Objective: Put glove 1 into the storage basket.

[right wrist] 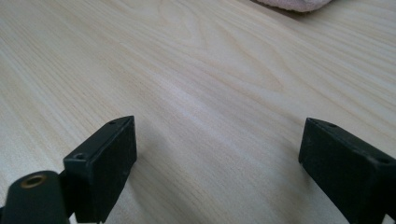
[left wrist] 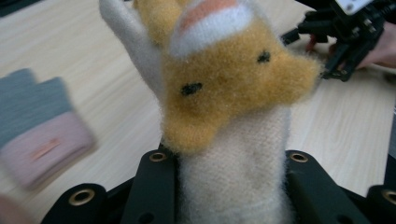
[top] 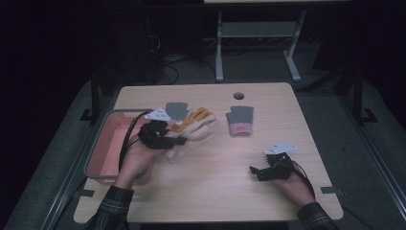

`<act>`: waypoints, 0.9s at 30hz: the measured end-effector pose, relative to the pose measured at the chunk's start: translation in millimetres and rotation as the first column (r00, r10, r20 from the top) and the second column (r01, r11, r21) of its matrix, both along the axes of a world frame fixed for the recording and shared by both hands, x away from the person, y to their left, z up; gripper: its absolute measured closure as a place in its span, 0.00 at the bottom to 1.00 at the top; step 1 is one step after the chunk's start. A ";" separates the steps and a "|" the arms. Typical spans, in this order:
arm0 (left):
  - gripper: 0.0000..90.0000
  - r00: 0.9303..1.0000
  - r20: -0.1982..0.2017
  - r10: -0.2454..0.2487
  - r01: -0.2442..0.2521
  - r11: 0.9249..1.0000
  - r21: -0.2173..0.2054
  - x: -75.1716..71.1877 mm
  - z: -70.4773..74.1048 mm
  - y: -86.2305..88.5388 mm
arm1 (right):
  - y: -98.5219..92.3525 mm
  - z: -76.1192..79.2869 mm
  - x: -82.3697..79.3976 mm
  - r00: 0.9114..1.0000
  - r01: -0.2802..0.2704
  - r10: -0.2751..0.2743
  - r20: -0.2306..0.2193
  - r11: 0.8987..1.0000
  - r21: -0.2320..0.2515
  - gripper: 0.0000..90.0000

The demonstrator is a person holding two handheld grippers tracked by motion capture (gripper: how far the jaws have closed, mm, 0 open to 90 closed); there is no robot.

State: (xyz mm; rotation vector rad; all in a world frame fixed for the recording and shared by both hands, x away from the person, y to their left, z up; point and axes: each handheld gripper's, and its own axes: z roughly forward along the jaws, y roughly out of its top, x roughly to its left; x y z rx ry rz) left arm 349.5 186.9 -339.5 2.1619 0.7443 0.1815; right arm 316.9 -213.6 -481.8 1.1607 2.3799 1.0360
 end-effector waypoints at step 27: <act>0.75 0.966 -0.001 0.259 -0.259 0.966 -0.021 2.9 4.9 99.1 | 0.0 0.0 -0.1 1.000 0.001 -0.001 0.000 1.000 -0.001 0.12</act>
